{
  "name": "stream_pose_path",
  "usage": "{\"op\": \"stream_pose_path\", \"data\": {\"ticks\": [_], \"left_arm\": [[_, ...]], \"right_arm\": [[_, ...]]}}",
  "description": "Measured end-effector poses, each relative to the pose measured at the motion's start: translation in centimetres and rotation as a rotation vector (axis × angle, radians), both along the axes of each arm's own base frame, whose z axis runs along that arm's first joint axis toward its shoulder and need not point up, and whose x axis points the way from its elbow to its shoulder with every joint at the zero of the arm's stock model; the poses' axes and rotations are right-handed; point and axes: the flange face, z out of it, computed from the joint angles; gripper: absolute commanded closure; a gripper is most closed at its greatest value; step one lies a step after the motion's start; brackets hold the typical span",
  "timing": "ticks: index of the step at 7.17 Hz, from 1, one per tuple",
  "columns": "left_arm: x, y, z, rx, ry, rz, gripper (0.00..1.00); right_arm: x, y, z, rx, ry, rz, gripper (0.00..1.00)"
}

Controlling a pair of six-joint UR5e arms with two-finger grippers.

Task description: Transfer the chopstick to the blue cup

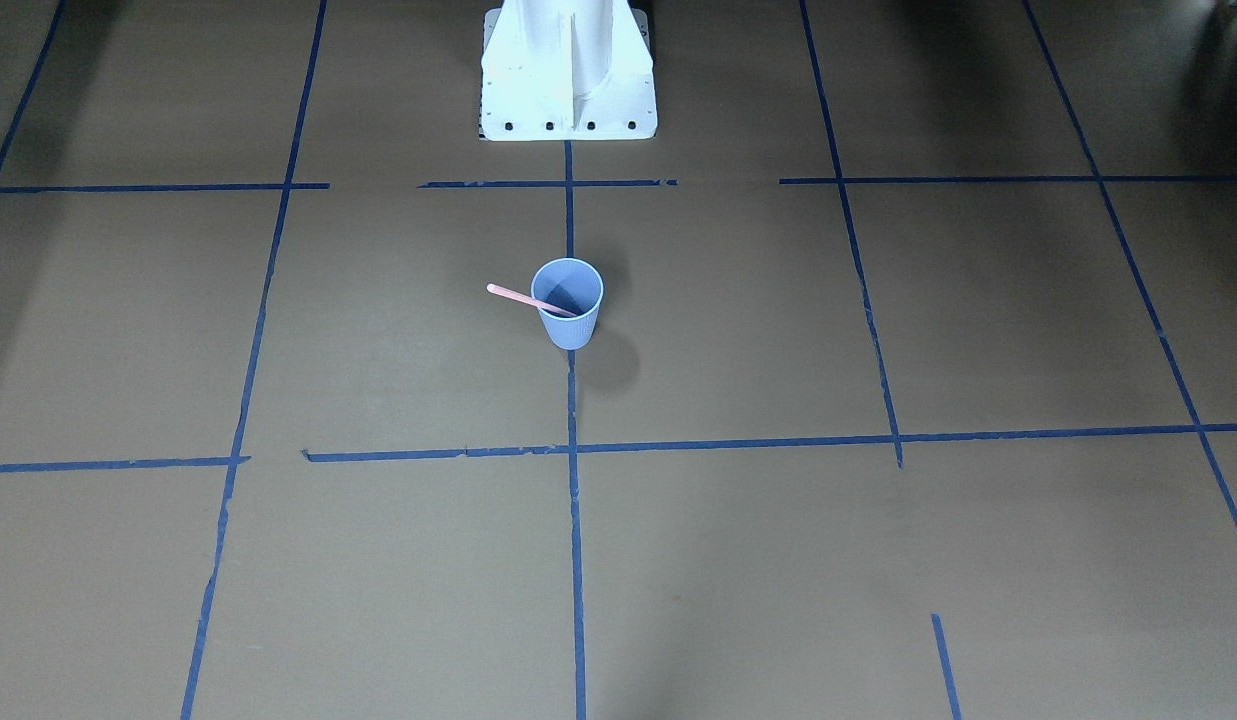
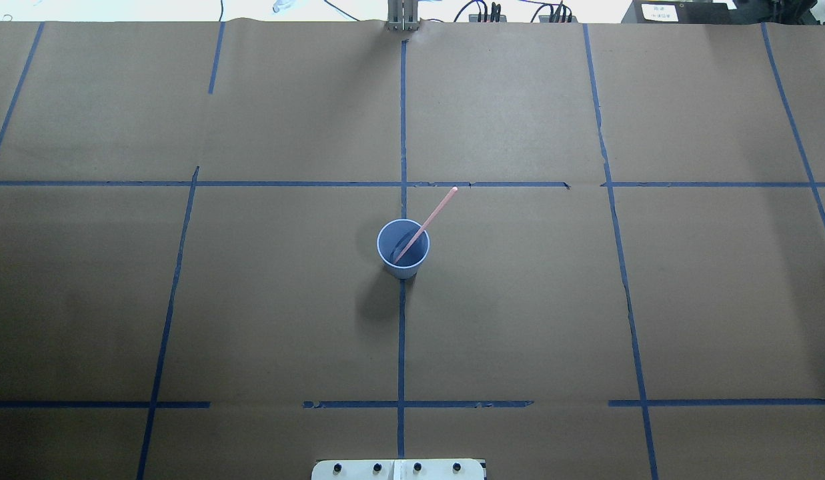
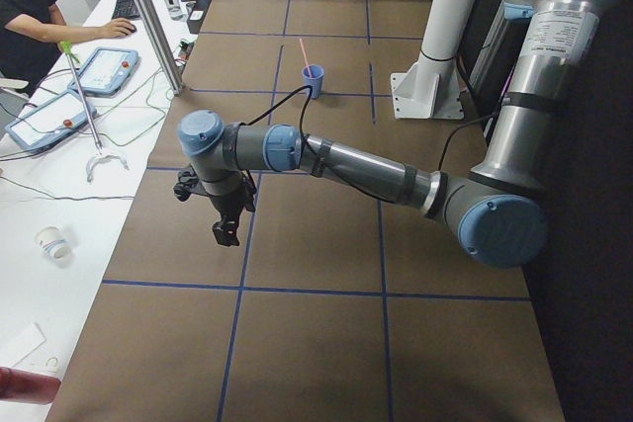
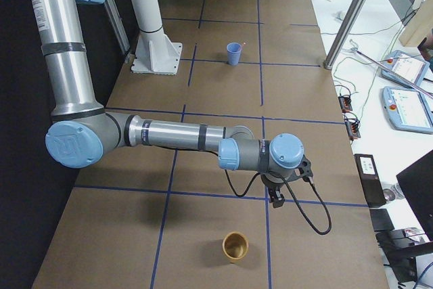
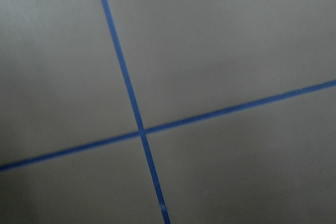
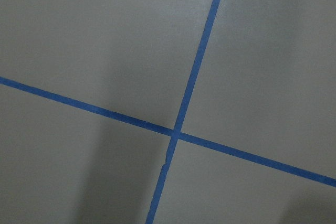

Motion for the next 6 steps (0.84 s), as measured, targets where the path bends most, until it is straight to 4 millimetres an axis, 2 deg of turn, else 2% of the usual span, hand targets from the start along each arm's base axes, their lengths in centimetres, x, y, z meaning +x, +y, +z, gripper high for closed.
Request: {"op": "stream_pose_path", "data": {"ticks": [2, 4, 6], "left_arm": [[0.1, 1.1, 1.3, -0.035, 0.022, 0.001, 0.0], [0.0, 5.3, 3.0, -0.059, 0.049, 0.0, 0.0], [0.0, 9.7, 4.6, -0.094, 0.089, -0.003, 0.0]], "right_arm": [[-0.2, -0.2, -0.3, -0.021, 0.025, -0.005, 0.0], [-0.3, 1.1, -1.4, -0.039, 0.033, -0.001, 0.0], [-0.4, 4.6, -2.0, -0.05, 0.04, -0.006, 0.0]]}}
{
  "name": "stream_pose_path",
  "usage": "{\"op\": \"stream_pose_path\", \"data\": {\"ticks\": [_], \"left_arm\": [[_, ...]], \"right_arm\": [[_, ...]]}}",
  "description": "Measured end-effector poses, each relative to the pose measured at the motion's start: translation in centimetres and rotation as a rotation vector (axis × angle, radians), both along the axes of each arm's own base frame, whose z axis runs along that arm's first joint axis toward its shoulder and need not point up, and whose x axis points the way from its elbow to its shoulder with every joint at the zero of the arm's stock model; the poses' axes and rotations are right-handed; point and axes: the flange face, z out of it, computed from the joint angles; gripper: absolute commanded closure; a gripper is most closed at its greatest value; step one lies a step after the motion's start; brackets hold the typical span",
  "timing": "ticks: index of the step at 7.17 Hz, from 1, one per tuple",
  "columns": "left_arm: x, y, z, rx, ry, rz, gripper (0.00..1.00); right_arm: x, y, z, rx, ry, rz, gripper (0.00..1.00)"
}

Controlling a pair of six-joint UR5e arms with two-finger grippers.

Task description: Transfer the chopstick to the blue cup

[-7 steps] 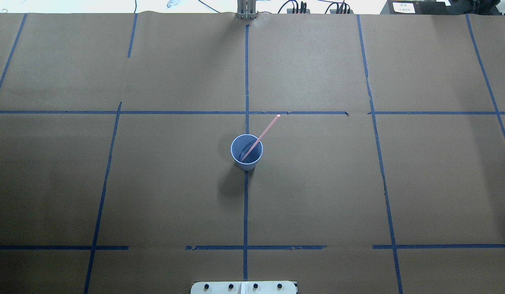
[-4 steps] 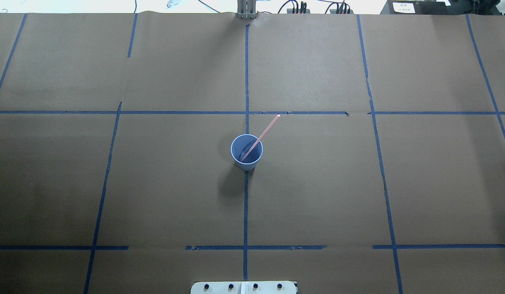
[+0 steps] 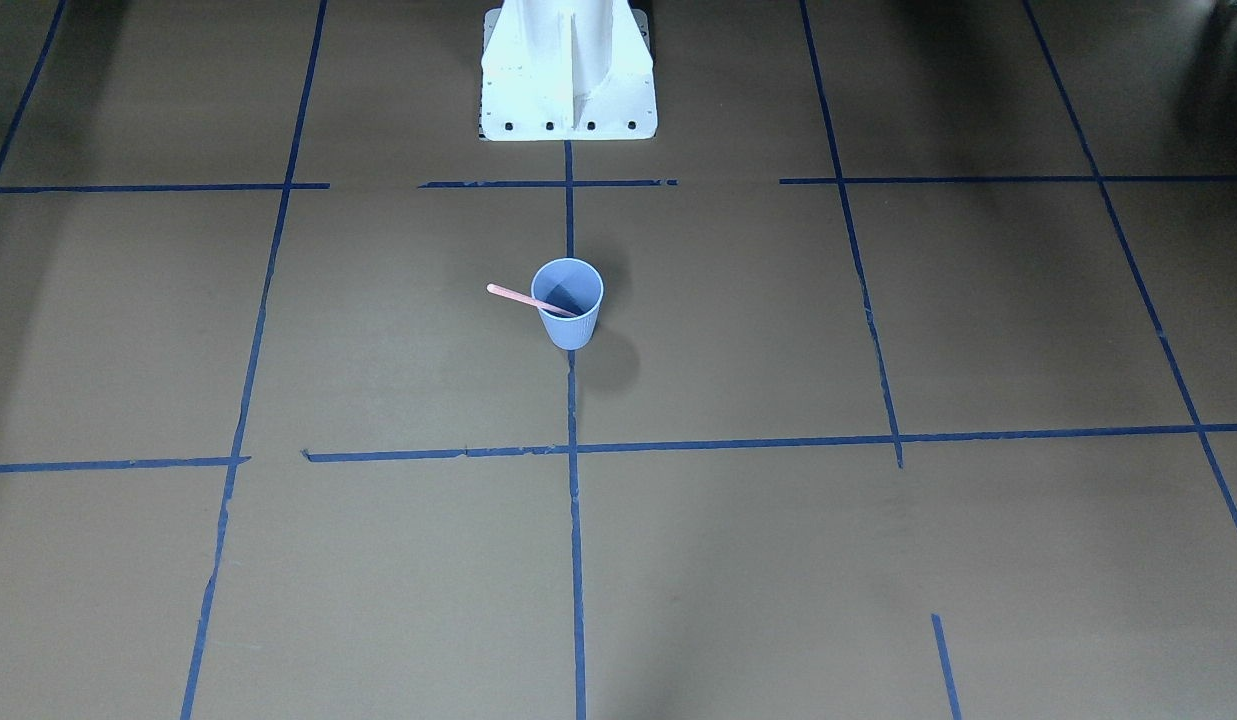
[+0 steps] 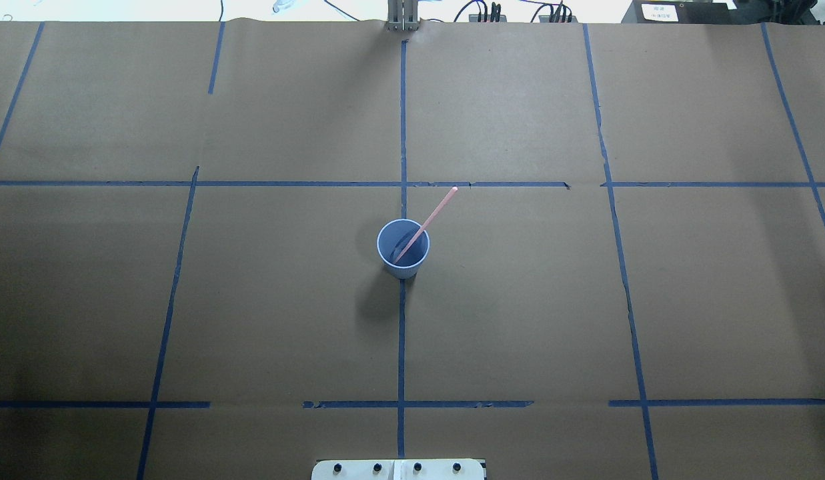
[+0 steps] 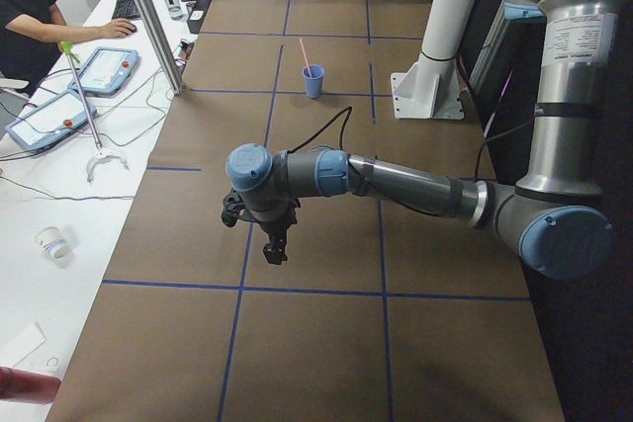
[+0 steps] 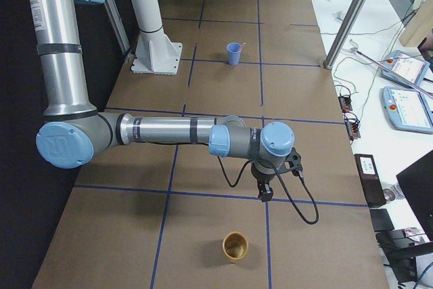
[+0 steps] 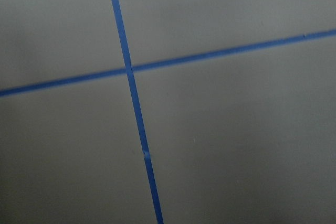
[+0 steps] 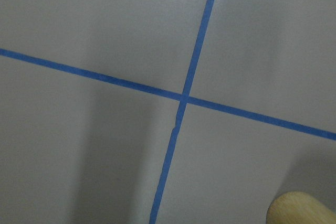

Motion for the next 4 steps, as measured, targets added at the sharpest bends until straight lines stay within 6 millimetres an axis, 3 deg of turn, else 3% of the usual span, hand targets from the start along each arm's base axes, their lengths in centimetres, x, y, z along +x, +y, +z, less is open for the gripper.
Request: {"op": "stream_pose_path", "data": {"ticks": [2, 4], "left_arm": [[0.0, 1.1, 0.4, -0.011, 0.01, -0.005, 0.0], [-0.1, 1.2, -0.6, 0.012, 0.008, -0.006, 0.0]], "right_arm": [[0.0, 3.0, -0.2, 0.002, 0.011, -0.001, 0.0], [0.0, 3.6, -0.5, 0.007, 0.014, 0.002, 0.0]]}}
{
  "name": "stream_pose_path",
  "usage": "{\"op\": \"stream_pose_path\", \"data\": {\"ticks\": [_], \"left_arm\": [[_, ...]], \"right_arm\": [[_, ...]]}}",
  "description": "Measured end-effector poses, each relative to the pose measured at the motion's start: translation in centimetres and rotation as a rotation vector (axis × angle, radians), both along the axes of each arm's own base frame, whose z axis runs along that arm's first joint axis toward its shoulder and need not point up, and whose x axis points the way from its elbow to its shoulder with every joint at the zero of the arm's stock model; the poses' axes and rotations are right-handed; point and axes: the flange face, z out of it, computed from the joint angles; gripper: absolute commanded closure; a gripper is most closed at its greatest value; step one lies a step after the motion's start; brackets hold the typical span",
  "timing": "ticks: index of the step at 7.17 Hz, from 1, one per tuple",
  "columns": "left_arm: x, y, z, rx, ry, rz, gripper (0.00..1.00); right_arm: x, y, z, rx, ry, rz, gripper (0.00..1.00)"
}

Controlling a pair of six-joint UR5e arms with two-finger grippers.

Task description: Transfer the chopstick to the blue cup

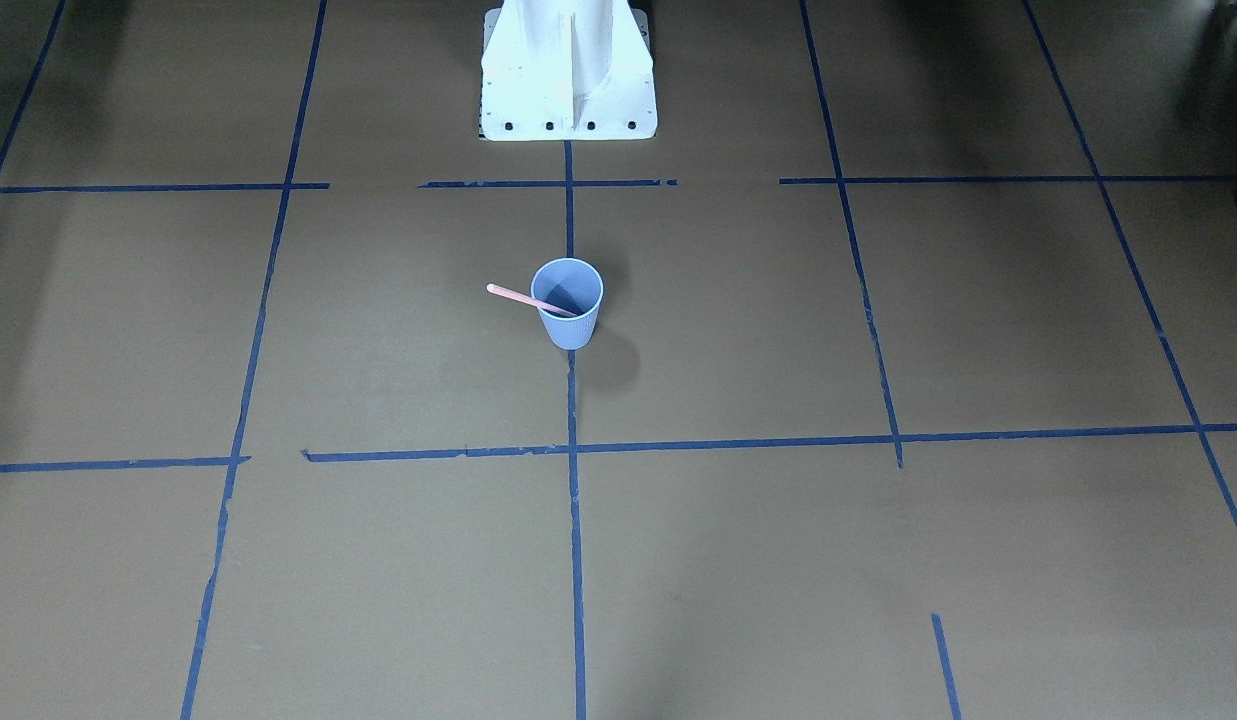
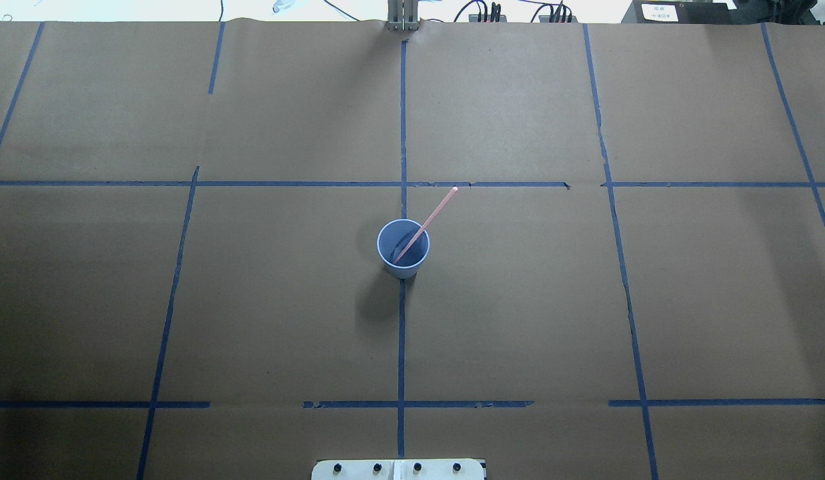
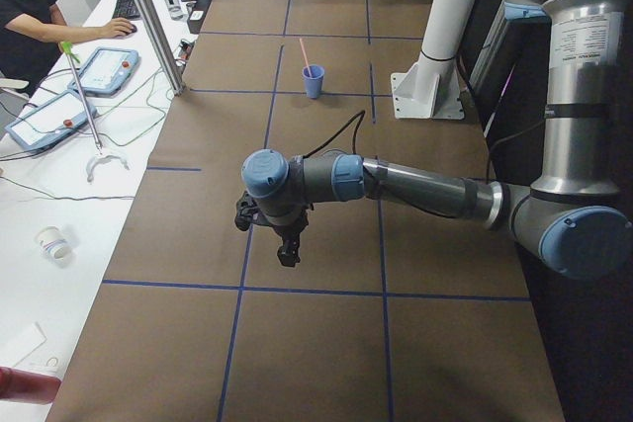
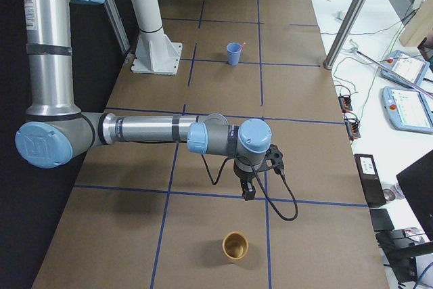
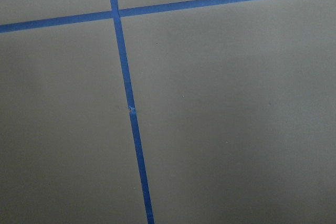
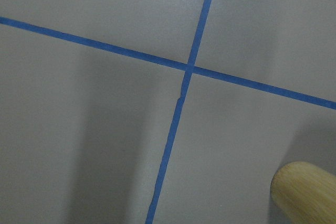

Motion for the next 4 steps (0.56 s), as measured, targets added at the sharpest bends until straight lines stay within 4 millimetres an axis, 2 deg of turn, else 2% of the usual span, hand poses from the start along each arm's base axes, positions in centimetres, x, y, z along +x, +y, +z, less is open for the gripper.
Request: {"op": "stream_pose_path", "data": {"ticks": [4], "left_arm": [[-0.29, -0.44, -0.82, 0.024, -0.042, 0.002, 0.0]], "right_arm": [[-0.15, 0.76, -0.86, 0.007, 0.009, 0.005, 0.0]]}}
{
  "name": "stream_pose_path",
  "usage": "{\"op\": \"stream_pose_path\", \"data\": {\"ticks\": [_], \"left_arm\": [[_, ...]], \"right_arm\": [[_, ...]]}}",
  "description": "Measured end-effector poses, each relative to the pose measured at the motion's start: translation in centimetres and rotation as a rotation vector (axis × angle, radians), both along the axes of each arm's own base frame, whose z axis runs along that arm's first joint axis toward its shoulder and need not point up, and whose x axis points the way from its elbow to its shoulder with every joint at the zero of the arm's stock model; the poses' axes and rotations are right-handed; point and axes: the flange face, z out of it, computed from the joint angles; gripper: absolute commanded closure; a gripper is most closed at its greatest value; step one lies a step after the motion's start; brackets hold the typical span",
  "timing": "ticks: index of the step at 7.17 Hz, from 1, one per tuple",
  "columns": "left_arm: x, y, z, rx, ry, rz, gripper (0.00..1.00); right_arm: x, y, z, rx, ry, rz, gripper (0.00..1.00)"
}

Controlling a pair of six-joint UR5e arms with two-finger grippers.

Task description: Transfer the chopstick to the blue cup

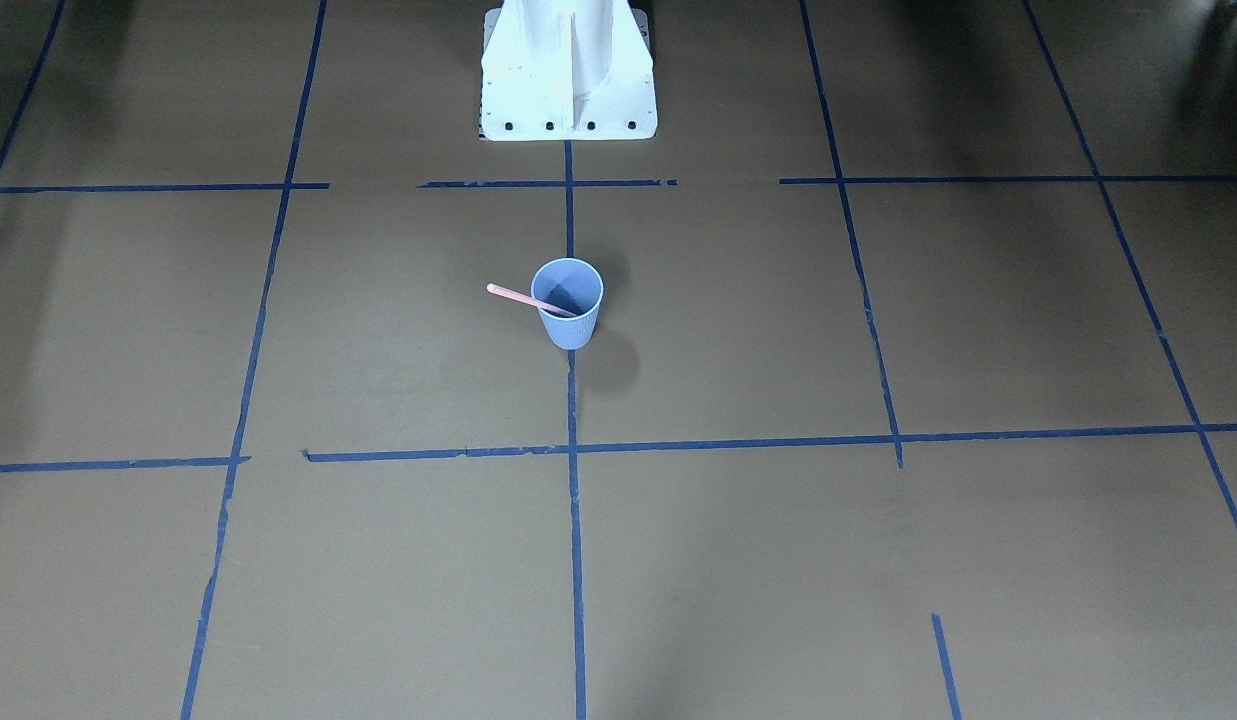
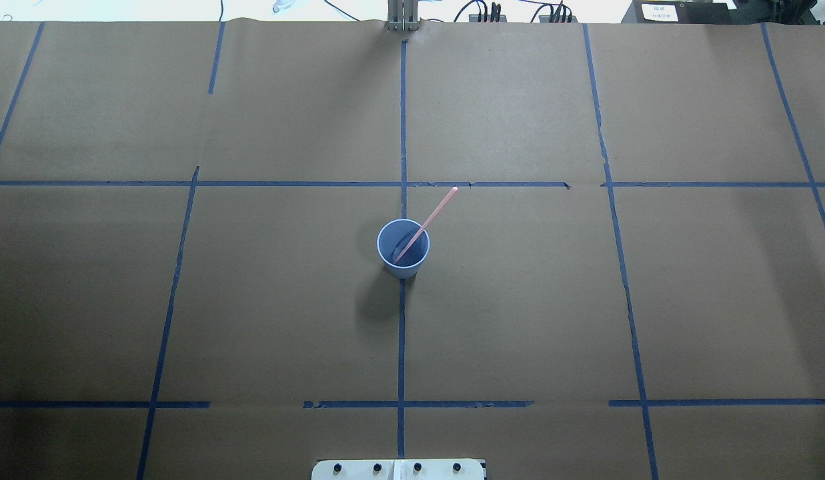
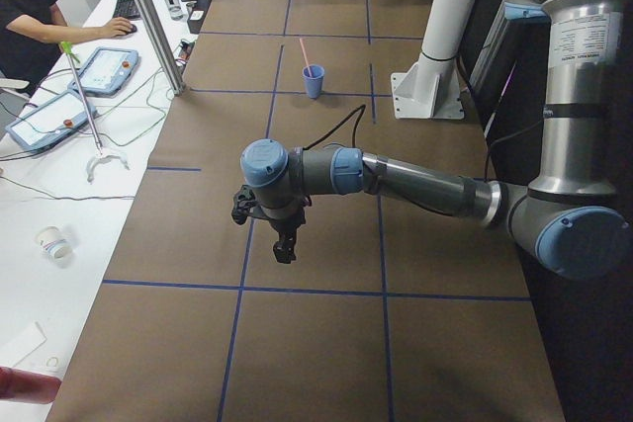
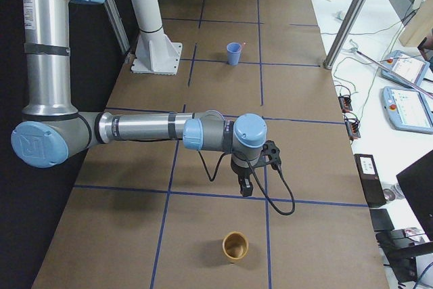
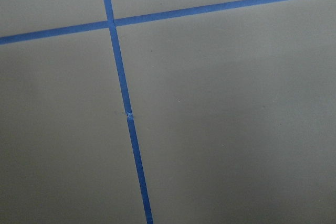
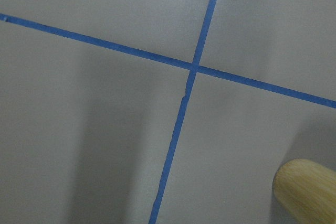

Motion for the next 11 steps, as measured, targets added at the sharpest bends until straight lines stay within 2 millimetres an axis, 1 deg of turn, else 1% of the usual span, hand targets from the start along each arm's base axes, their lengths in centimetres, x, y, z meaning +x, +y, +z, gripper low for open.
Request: {"op": "stream_pose_path", "data": {"ticks": [3, 5, 7, 8, 10, 11], "left_arm": [[0.0, -0.1, 0.2, -0.006, -0.002, -0.001, 0.0], [0.0, -0.2, 0.5, -0.012, -0.002, -0.001, 0.0], [0.0, -0.2, 0.3, -0.007, -0.003, 0.0, 0.0], [0.0, -0.3, 0.7, -0.012, -0.003, 0.002, 0.0], [-1.3, -0.1, 2.0, -0.014, -0.002, -0.022, 0.0], [-1.8, 0.0, 2.2, -0.008, -0.001, -0.033, 0.0]], "right_arm": [[-1.0, -0.1, 0.0, -0.073, 0.019, 0.052, 0.0], [-1.1, -0.1, -0.1, -0.126, 0.018, 0.104, 0.0], [-1.1, 0.0, 0.0, -0.138, 0.014, 0.118, 0.0], [-1.1, -0.1, -0.1, -0.141, 0.008, 0.123, 0.0], [-1.2, -0.1, -0.2, -0.143, 0.002, 0.126, 0.0], [-1.2, -0.1, -0.2, -0.143, 0.001, 0.126, 0.0]]}}
